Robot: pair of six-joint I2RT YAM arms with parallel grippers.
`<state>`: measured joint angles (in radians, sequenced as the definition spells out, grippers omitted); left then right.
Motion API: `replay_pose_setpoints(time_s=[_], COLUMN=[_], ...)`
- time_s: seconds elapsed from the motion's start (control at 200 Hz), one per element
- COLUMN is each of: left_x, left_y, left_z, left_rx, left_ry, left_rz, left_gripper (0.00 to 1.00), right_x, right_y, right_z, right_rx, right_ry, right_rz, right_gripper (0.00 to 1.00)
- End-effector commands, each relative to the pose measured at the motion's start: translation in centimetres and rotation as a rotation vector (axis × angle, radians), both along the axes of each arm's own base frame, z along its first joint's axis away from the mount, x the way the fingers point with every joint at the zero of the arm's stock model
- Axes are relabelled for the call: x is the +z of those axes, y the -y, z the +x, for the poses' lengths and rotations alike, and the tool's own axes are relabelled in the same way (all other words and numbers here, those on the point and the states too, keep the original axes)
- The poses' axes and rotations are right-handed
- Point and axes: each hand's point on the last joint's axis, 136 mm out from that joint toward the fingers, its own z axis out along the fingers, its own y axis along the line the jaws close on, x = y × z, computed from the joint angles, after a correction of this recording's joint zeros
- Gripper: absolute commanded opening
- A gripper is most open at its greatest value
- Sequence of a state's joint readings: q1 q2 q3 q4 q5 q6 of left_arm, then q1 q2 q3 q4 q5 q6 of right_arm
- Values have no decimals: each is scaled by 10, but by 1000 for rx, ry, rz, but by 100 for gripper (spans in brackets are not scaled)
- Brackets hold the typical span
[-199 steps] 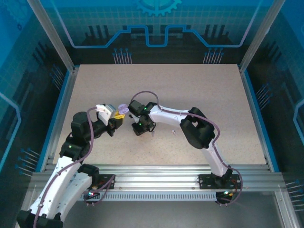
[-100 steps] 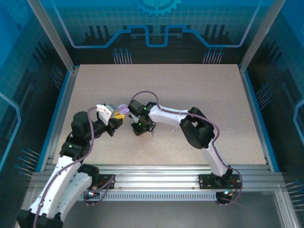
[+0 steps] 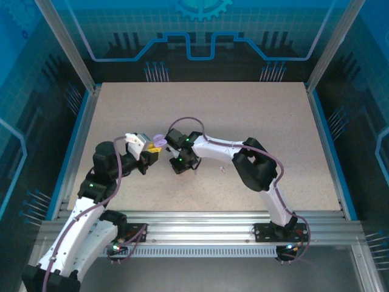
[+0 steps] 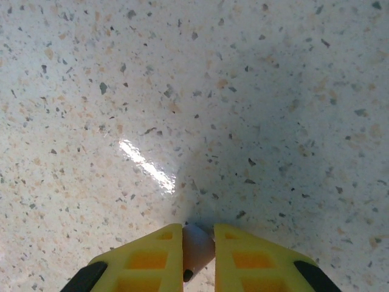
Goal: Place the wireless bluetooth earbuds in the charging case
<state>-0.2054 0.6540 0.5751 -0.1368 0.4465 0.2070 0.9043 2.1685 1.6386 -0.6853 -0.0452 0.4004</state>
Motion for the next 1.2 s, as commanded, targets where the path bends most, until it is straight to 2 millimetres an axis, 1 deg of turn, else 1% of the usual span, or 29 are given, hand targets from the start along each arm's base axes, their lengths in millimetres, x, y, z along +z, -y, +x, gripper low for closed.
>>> replay_pose_setpoints(time_s=[0.0, 0.095, 0.15, 0.33, 0.425, 0.555, 0.68, 0.87, 0.98, 1.09, 1.196], left_x=[6, 8, 8, 14, 17, 15, 18, 16, 16, 16, 16], left_y=[5, 8, 12, 23, 30, 46, 61, 80, 85, 87, 89], left_z=[-2, 1, 2, 4, 4, 6, 8, 7, 6, 7, 6], left_rx=[-30, -45, -63, -117, -143, -191, -233, -313, -335, -344, -355], left_ry=[-6, -16, -26, -34, -24, -21, 4, 14, 8, 4, 0], left_rz=[-38, -67, -84, -149, -161, -161, -177, -163, -163, -162, -166], left_gripper=[20, 20, 20, 20, 19, 19, 19, 19, 19, 19, 19], right_x=[27, 42, 55, 94, 120, 155, 193, 251, 276, 294, 305], right_y=[-3, 1, 4, 24, 38, 61, 81, 103, 107, 100, 90], right_z=[1, 6, 9, 20, 24, 31, 35, 33, 26, 17, 10], right_rx=[-7, -24, -35, -77, -98, -130, -153, -134, -87, 0, 74], right_ry=[54, 84, 115, 214, 279, 368, 463, 612, 675, 715, 739], right_rz=[54, 88, 112, 170, 207, 255, 310, 395, 444, 501, 567], right_gripper=[15, 15, 14, 14, 15, 14, 14, 15, 15, 16, 16])
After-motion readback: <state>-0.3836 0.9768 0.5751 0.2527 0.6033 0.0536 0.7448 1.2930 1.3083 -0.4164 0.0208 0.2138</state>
